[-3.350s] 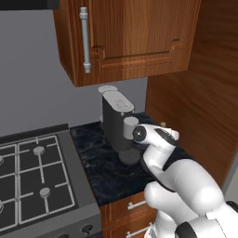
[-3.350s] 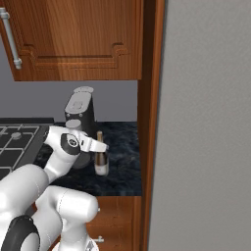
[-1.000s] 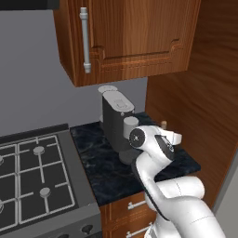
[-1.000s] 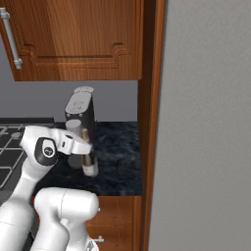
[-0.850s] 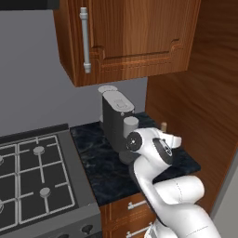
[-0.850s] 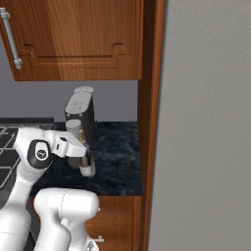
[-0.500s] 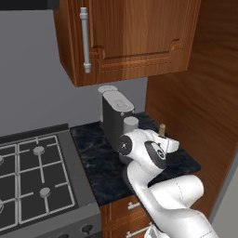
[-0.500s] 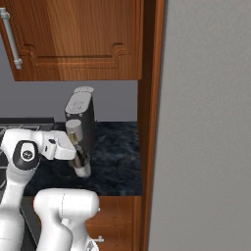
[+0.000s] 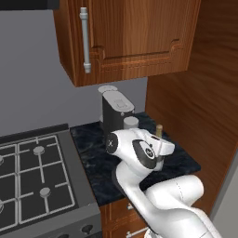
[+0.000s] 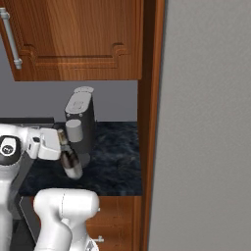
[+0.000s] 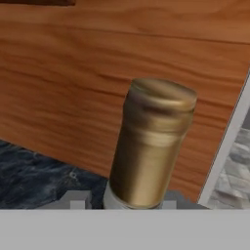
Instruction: There is a wine glass and glass cup on the dining counter. Place the wine bottle next to the wine glass and the juice bottle next to the glass cup.
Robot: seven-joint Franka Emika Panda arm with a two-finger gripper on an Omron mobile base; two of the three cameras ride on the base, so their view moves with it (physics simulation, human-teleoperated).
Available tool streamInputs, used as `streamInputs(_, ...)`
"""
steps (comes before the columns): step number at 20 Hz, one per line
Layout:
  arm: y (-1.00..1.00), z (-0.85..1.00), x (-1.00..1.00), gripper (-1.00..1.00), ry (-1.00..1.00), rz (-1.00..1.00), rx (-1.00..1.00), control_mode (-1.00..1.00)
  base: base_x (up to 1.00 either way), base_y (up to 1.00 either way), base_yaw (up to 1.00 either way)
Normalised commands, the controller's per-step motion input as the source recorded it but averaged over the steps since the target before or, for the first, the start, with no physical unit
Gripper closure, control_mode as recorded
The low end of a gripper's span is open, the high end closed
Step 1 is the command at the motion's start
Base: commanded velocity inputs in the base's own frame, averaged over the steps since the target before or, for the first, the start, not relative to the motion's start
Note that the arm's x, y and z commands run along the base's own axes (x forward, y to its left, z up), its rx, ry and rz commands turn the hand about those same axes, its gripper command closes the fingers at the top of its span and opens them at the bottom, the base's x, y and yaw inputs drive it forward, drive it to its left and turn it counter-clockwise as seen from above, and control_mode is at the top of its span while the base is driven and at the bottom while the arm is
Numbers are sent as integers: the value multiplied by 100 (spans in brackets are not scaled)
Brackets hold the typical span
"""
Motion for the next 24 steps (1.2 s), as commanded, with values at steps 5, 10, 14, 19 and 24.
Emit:
streamInputs(5, 20, 10, -26, 100, 0, -7, 0, -100, 0, 0, 0)
streamInputs(10, 8, 1, -6, 100, 0, -3, 0, -100, 0, 0, 0)
streamInputs(14, 0, 0, 0, 100, 0, 0, 0, -100, 0, 0, 0)
streamInputs(19, 0, 0, 0, 100, 0, 0, 0, -100, 0, 0, 0)
streamInputs(24, 0, 0, 0, 100, 0, 0, 0, -100, 0, 0, 0)
